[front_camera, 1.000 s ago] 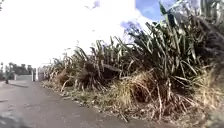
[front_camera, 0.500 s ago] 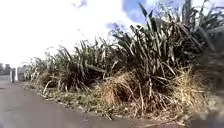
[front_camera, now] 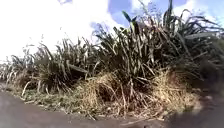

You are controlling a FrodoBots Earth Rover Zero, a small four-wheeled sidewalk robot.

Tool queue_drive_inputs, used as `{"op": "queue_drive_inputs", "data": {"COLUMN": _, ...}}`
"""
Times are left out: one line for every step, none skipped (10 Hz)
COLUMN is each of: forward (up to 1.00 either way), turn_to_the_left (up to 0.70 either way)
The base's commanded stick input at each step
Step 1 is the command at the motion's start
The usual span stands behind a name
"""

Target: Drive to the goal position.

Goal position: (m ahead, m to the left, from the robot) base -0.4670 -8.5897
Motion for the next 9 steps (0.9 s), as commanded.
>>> {"op": "queue_drive_inputs", "data": {"forward": 0.00, "turn_to_the_left": -0.70}}
{"op": "queue_drive_inputs", "data": {"forward": 0.00, "turn_to_the_left": -0.70}}
{"op": "queue_drive_inputs", "data": {"forward": 0.00, "turn_to_the_left": -0.70}}
{"op": "queue_drive_inputs", "data": {"forward": 0.00, "turn_to_the_left": -0.70}}
{"op": "queue_drive_inputs", "data": {"forward": 0.00, "turn_to_the_left": -0.70}}
{"op": "queue_drive_inputs", "data": {"forward": 0.00, "turn_to_the_left": -0.70}}
{"op": "queue_drive_inputs", "data": {"forward": 0.00, "turn_to_the_left": -0.70}}
{"op": "queue_drive_inputs", "data": {"forward": 0.00, "turn_to_the_left": -0.70}}
{"op": "queue_drive_inputs", "data": {"forward": 0.00, "turn_to_the_left": -0.70}}
